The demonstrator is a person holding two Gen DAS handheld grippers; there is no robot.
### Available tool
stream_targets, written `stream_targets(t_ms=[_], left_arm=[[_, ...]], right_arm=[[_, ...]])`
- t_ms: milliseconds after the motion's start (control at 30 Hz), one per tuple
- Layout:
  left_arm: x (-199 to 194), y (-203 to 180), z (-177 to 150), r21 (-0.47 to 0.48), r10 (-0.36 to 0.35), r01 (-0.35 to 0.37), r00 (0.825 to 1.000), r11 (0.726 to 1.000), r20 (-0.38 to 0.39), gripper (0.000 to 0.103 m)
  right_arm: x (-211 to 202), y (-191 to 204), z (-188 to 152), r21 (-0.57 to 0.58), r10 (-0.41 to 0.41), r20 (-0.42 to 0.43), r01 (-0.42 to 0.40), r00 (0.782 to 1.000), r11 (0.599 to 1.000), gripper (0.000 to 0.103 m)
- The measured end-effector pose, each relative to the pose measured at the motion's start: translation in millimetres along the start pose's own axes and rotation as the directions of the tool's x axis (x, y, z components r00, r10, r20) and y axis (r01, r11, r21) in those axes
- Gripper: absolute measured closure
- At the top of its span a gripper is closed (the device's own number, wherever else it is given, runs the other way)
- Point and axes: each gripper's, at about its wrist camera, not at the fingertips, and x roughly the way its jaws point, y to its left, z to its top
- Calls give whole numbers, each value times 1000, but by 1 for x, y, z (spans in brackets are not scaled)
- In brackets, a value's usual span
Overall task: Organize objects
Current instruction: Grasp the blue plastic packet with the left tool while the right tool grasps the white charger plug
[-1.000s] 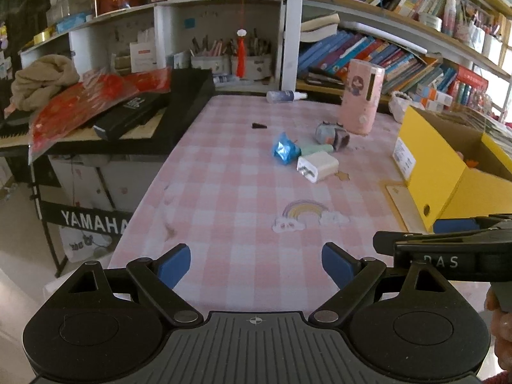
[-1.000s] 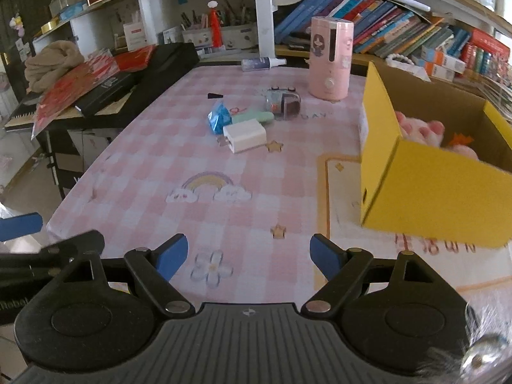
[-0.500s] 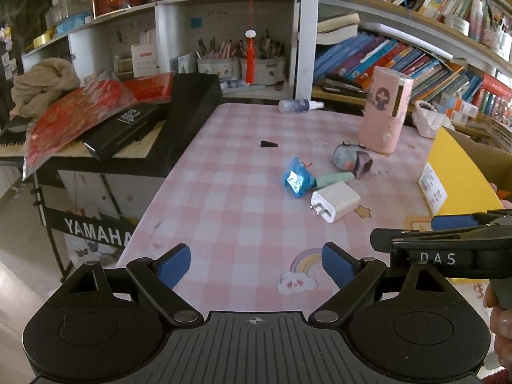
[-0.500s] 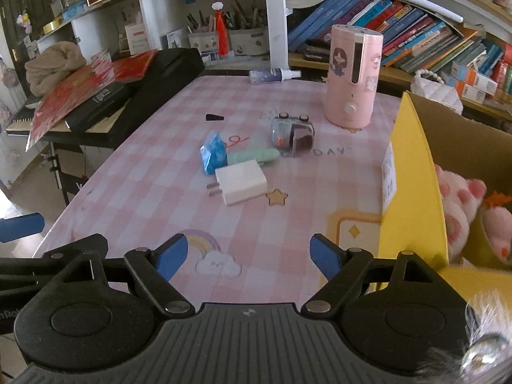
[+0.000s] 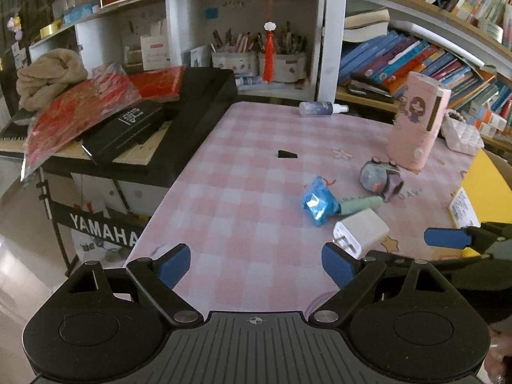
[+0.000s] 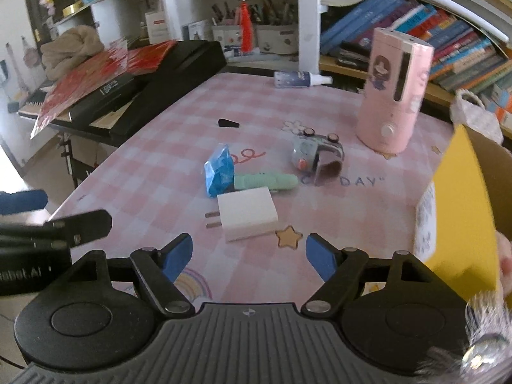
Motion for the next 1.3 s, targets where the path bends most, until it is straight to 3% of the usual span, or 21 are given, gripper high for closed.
stream_targets(t_ms=[267,500,633,800,967,1167,1300], left_arm=[[27,-1,23,-7,-17,17,1000,1000,-9,12],[47,-14,41,28,-69,70,997,997,-21,15],[60,-24,46,30,-111,112,993,993,-44,22],[81,-38,47,27,-157,160,984,987,-82,30],[108,-49,49,-13,-171,170,978,985,-116,49],[128,-55,49,-35,-138,134,983,990,-124,62],[126,-59,39,13,-109,111,985,994,-132,72]], right_arm=[[35,3,2,-69,15,-2,-15,1000,997,25],[59,7,5,-64,12,5,-12,1000,998,26],[67,5,6,-53,30,-10,-31,999,998,37],[57,-5,3,-45,42,-35,-43,999,998,38],[38,-16,-2,-11,57,-79,-58,995,998,38],[27,-19,-4,-42,46,-59,-48,997,998,38],[25,-21,-6,-40,46,-63,-49,997,998,38]])
